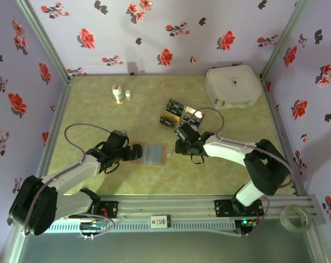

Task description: Put the credit cards into the card holder

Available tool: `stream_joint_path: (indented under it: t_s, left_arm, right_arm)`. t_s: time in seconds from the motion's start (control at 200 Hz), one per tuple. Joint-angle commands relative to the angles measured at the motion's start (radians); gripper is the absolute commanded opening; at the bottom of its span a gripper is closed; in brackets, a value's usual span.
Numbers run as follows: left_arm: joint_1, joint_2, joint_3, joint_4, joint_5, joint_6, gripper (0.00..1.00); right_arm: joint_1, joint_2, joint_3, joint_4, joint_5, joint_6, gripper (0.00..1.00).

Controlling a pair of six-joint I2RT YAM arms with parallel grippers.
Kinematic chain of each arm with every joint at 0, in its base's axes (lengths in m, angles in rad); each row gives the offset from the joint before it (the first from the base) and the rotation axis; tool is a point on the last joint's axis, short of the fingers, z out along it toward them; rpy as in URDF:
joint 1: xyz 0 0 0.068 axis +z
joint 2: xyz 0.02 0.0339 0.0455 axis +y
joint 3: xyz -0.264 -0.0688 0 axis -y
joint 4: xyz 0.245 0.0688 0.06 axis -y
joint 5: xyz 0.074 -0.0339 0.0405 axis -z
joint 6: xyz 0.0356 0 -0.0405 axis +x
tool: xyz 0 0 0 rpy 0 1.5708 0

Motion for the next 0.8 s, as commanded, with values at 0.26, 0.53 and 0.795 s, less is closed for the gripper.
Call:
stream_joint_path:
  t_s: [0.26,0.53,0.795]
  left_arm:
    - [0.007,0.054,0.052,0.065,0.048,-0.025,1.00]
    - [0.009,0.048,0.056,0.054,0.052,-0.034,1.00]
    - [0.015,0.052,0.056,0.041,0.063,-0.022,1.00]
  right_arm:
    - [-0.062,0.005,0.282,-0.132,0.048,-0.348,0.55]
    - [-0.063,0.209,0.514,-0.316,0.094,-0.582,0.50]
    - [-0.063,0.300,0.560,-0.419,0.170,-0.690,0.47]
